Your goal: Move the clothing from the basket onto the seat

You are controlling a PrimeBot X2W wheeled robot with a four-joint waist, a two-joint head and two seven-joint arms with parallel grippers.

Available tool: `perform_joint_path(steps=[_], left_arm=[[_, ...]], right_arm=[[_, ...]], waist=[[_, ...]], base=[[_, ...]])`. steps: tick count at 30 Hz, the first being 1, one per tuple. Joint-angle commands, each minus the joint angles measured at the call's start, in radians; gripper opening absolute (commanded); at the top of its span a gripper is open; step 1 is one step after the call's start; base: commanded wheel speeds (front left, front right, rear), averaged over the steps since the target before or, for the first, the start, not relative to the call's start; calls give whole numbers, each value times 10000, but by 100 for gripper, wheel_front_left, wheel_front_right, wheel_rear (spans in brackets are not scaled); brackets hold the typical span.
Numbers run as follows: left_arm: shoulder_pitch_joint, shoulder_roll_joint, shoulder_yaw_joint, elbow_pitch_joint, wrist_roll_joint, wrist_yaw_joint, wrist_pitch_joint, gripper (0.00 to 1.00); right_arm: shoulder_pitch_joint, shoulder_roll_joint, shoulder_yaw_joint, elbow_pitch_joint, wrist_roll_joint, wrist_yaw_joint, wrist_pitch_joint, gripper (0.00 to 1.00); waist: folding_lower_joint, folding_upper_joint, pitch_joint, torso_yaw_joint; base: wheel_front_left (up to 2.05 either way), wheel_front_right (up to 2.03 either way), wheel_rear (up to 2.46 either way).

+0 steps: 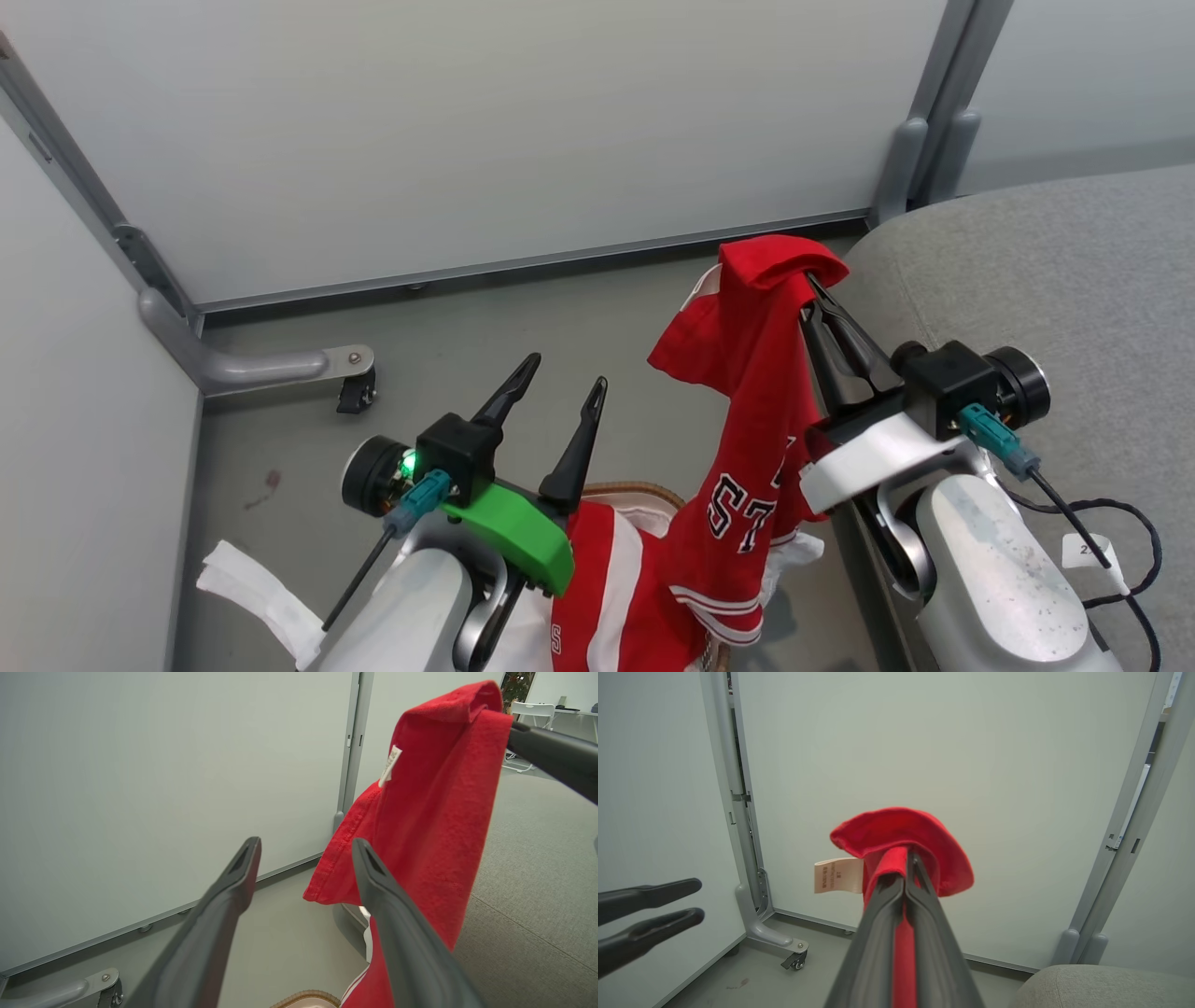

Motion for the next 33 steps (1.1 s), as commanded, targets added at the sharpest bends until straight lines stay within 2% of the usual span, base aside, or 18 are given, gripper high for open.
perform_joint_path(steps=[1,16,21,27,33], left_arm=[[225,-47,64,1,-15,-48,5,100],[758,-186,49,-206,28,-50,5,100],[632,-203,-138,-399,21,-50,5,100],[310,-205,-334,-660,94,-51,5,100],[-72,-204,-523,-826,337,-51,5,100]], right_arm=[[-113,-44,-20,-50,-57,-10,-24,0],[-223,-54,-221,-230,-495,-10,-24,0],[-557,-237,-330,-91,-554,-10,-24,0],[-2026,-959,-632,120,-583,-10,-24,0],[-4156,-2185,-1251,529,-718,-10,-24,0]], waist=[[0,0,8,-176],[0,0,185,-1645],[0,0,428,-1977],[0,0,1061,-2271],[0,0,1975,-2480]], base=[[0,0,0],[0,0,0],[0,0,0],[0,0,0],[0,0,0]])
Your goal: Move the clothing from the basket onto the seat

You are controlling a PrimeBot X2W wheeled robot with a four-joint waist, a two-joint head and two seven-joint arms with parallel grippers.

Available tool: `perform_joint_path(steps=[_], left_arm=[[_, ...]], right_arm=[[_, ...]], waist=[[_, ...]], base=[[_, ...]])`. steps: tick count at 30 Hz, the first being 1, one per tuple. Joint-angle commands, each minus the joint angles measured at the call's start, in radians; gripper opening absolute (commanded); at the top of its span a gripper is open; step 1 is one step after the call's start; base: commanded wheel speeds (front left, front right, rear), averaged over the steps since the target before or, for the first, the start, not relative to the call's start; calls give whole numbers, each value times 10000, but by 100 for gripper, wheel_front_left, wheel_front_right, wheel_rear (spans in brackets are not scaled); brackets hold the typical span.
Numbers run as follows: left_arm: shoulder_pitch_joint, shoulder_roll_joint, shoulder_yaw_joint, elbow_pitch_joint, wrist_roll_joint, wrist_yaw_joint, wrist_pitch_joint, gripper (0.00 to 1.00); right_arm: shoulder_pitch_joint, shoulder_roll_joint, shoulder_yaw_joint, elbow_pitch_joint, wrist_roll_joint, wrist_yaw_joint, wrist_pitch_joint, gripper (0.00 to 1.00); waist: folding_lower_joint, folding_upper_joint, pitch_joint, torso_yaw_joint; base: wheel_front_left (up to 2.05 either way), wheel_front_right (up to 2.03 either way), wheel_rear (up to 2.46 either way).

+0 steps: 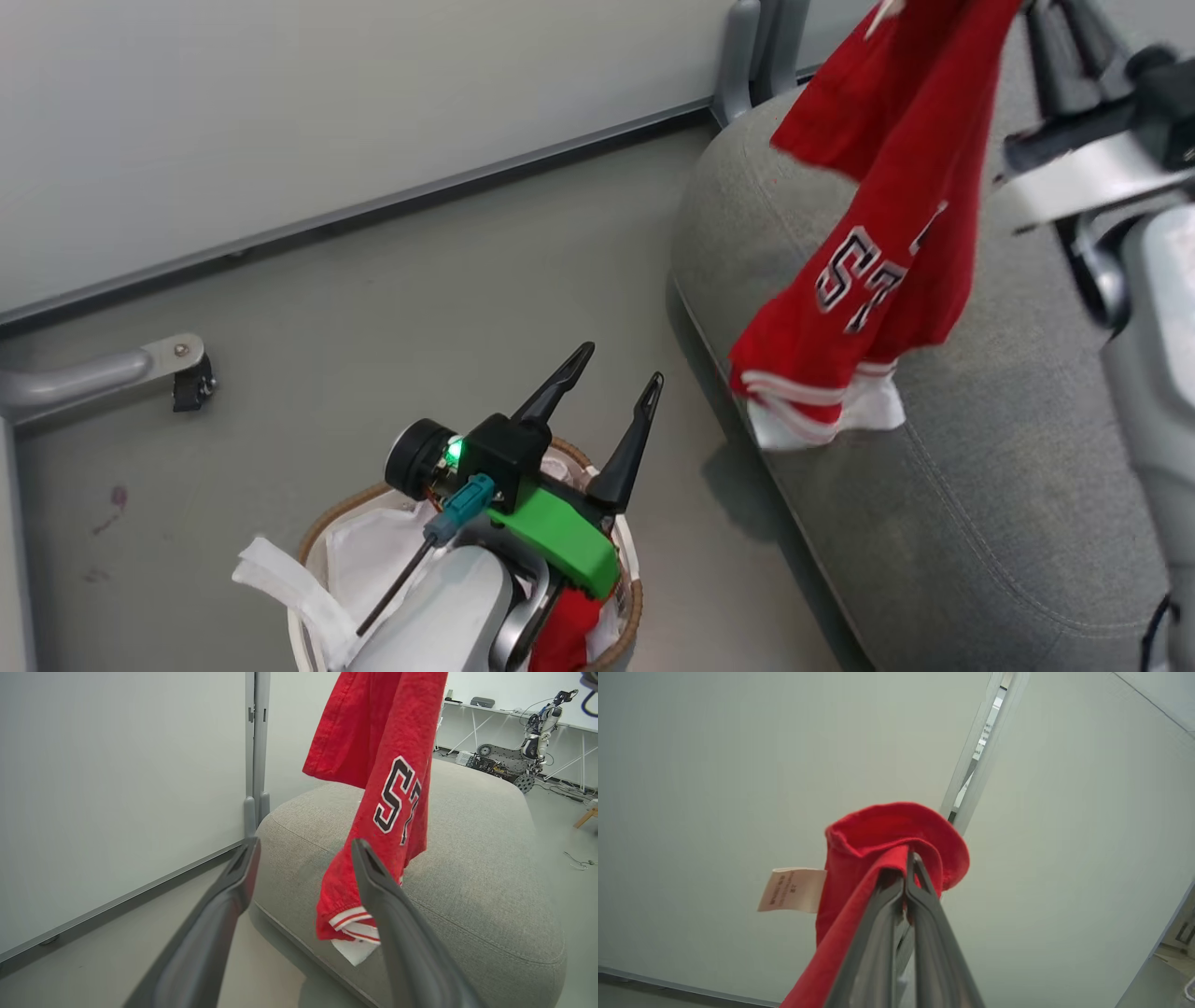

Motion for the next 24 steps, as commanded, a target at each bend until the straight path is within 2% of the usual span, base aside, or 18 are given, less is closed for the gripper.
perform_joint_path(steps=[1,7,11,17,24], left_arm=[[-255,38,-44,-44,165,-51,5,100],[-823,268,-206,-187,352,-51,5,100],[-1254,432,-278,-286,512,-51,5,100],[-1818,704,-334,-336,727,-51,5,100],[-2177,1079,-260,-352,863,-51,5,100]], right_arm=[[-607,-308,-132,95,-91,-10,-23,0],[-3035,-1472,-112,833,-342,-10,-23,0],[-4385,-1943,-299,1403,-126,-10,-23,0],[-4934,-2077,-833,2211,-211,-10,-21,0],[-3433,-1474,-2049,3265,-362,-10,-20,0]], waist=[[0,-1,774,-271],[0,-1,1878,-413],[0,-1,2625,-429],[0,-1,3661,-425],[0,-1,4667,-440]], base=[[0,0,0],[0,0,0],[0,0,0],[0,0,0],[0,0,0]])
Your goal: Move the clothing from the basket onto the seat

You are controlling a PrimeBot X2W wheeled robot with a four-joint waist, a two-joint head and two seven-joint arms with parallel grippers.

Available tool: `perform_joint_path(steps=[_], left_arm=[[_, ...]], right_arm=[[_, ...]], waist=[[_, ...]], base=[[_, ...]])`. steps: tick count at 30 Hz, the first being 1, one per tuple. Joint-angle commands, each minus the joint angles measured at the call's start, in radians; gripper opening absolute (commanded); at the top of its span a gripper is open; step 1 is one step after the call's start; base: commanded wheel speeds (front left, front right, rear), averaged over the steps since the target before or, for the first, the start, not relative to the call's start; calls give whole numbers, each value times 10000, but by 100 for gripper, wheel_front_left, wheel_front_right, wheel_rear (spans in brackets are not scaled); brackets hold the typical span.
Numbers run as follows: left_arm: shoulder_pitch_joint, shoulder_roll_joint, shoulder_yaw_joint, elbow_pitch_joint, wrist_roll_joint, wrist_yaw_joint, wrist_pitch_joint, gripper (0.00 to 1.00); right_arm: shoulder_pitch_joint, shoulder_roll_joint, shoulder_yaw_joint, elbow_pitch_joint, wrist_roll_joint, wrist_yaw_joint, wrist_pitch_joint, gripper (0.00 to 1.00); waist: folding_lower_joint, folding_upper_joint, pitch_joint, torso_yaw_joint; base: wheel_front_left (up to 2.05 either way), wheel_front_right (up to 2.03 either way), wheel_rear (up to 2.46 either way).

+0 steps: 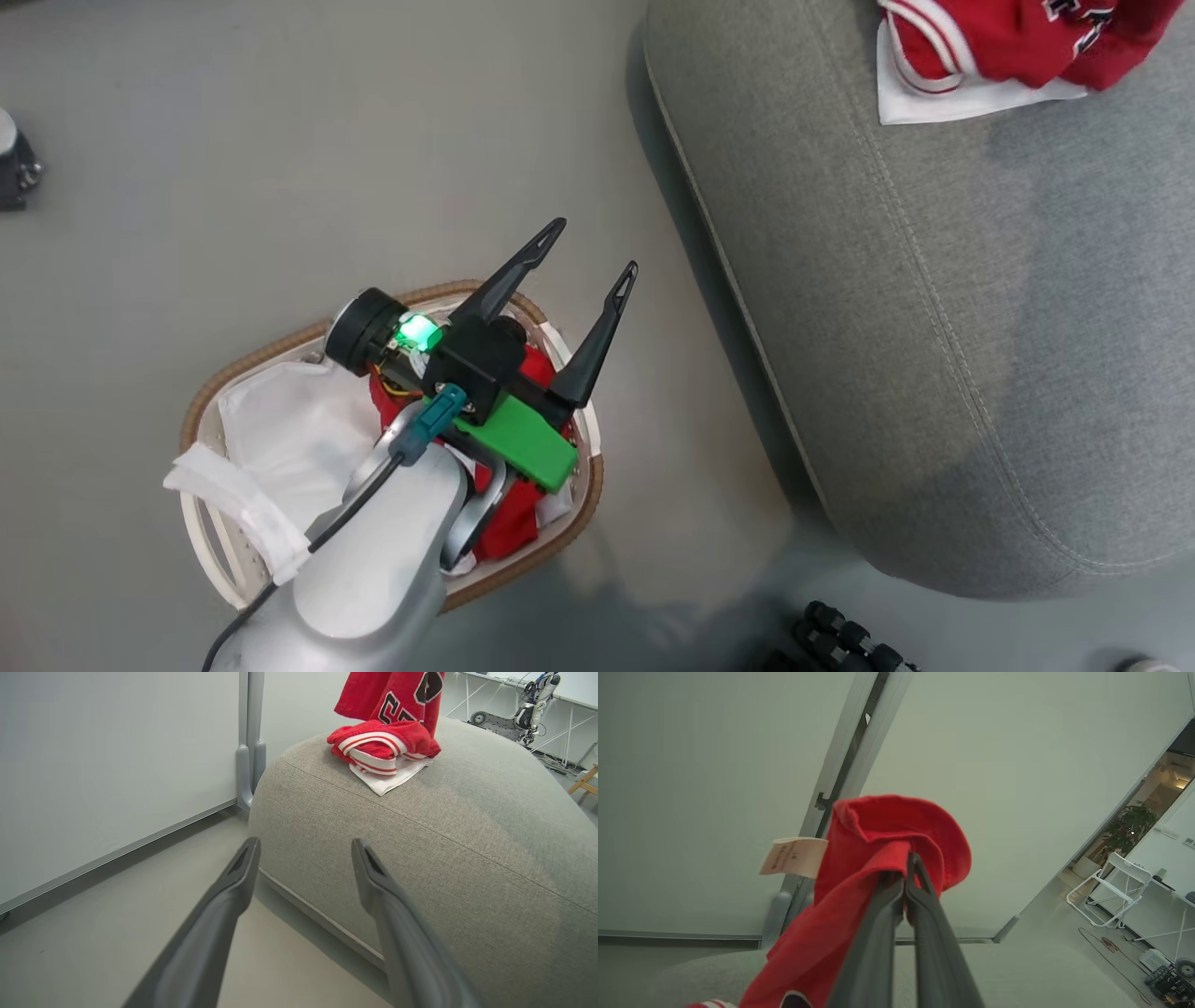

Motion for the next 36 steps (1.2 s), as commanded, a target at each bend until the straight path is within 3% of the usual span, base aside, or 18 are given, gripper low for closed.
perform_joint_path(steps=[1,12,13,14,15,16,23,36], left_arm=[[-187,125,36,-9,61,-51,5,100],[-159,168,222,-20,130,-52,5,100],[-159,160,248,-12,128,-52,5,100],[-153,149,257,-5,122,-52,5,100],[-131,135,279,4,115,-52,5,100],[-105,124,300,13,103,-52,5,100],[220,-7,573,-63,3,-52,5,100],[1075,-494,1579,-214,-162,-50,5,100]], right_arm=[[287,130,-123,115,-132,-10,-12,0],[2194,1159,-466,461,-78,-10,-14,0],[2303,1238,-537,414,-67,-10,-14,4],[2406,1298,-595,402,-53,-10,-14,24],[2539,1358,-634,372,-42,-10,-14,70],[2630,1387,-688,372,-24,-10,-12,100],[3450,1601,-904,-150,-176,-10,-14,100],[4881,1678,-339,-1242,-150,-10,-14,100]], waist=[[-2,-1,705,-32],[-2,-1,995,67],[-2,-1,983,77],[-2,-1,965,84],[-2,-1,929,89],[-2,-1,894,91],[-2,-1,386,165],[-2,-1,-1508,790]], base=[[0,0,0],[0,0,0],[0,0,0],[0,0,0],[0,0,0],[0,0,0],[0,0,0],[0,0,0]])
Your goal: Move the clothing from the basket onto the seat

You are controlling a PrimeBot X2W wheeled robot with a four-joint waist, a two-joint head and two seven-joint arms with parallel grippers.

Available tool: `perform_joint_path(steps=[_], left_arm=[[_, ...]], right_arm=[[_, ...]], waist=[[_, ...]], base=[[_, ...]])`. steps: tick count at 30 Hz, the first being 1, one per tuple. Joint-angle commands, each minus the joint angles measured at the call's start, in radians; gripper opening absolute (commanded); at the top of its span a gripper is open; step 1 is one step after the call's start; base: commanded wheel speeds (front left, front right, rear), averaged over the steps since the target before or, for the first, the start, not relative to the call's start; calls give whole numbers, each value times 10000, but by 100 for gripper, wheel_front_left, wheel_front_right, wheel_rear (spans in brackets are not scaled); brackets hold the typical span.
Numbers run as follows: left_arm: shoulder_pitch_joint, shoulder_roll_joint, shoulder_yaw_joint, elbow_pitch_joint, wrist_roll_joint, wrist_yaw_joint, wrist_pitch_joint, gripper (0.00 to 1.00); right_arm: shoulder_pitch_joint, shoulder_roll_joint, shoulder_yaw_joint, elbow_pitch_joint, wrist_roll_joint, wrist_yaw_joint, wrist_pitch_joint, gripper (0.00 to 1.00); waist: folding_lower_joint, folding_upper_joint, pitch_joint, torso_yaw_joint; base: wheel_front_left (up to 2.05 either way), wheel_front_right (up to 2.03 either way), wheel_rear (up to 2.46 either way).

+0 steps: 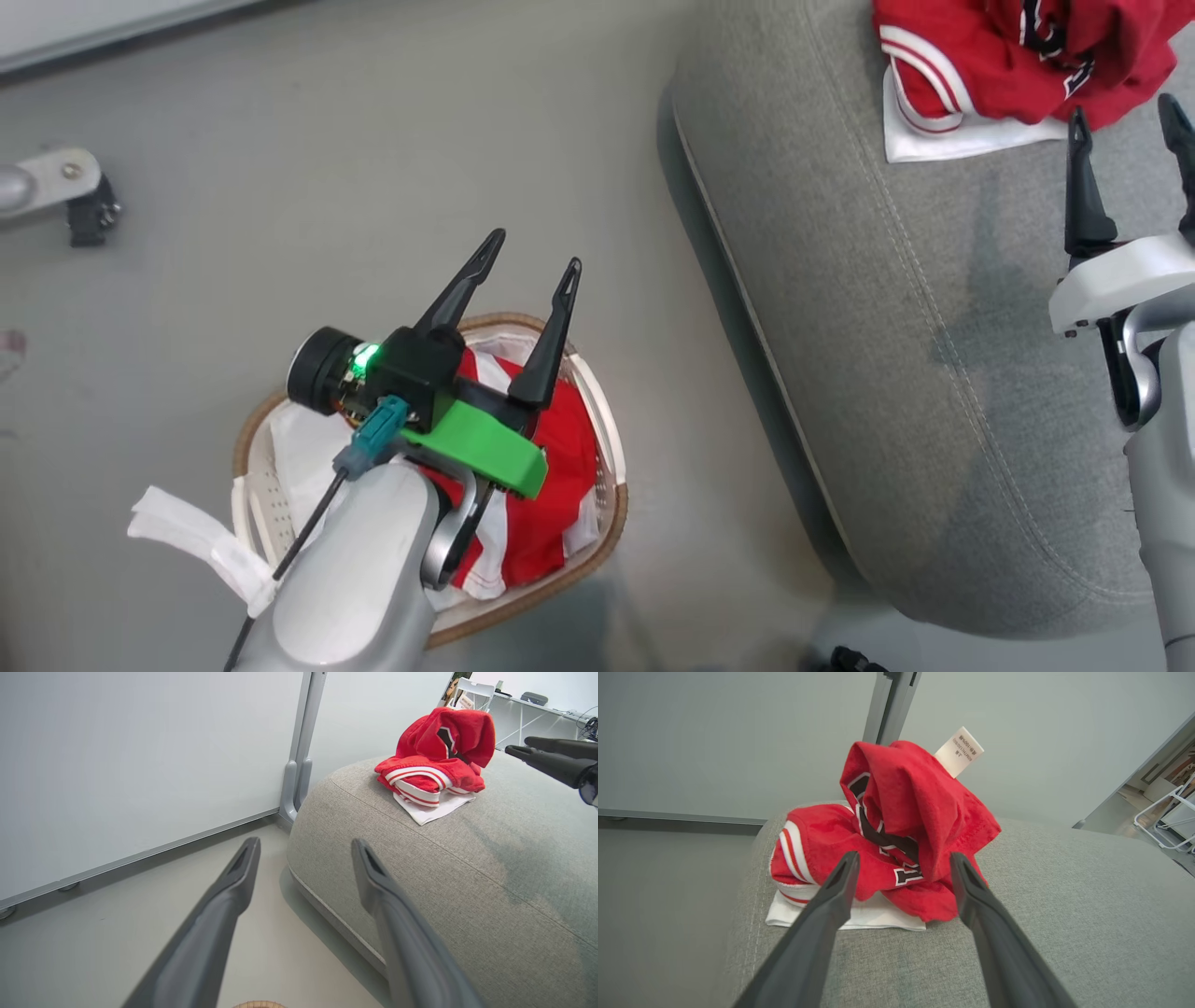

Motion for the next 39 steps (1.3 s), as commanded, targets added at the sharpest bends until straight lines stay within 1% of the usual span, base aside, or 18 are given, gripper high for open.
perform_joint_path(steps=[1,9,15,20,24,28,34,39], left_arm=[[265,-86,164,-27,-46,-48,5,100],[1150,-373,1180,103,-118,-43,5,100],[1876,-451,1984,273,-45,-23,5,100],[2493,-488,2782,341,-109,62,5,100],[2979,-506,3383,309,-47,132,5,100],[3404,-515,3812,204,-145,138,6,100],[3954,-511,4106,29,-180,183,6,100],[4294,-511,4086,-73,-250,231,6,100]], right_arm=[[155,-31,64,-72,86,-10,-14,100],[232,166,397,-206,278,-10,-14,100],[592,565,592,-374,377,-10,-14,100],[1187,1066,762,-629,517,-10,-14,100],[1788,1472,943,-874,644,-10,-13,100],[2392,1733,1074,-1124,846,-10,-13,100],[3279,1857,1253,-1535,989,-10,-13,100],[4048,1861,1330,-1645,1562,-10,-13,100]], waist=[[0,-1,-839,454],[0,-1,-2161,1267],[0,-1,-2977,1908],[0,-1,-3477,2316],[0,-1,-3754,2509],[0,-1,-3915,2586],[0,-1,-4111,2583],[0,-1,-4283,2576]], base=[[0,0,0],[0,0,0],[0,0,0],[0,0,0],[0,0,0],[0,0,0],[0,0,0],[0,0,0]])
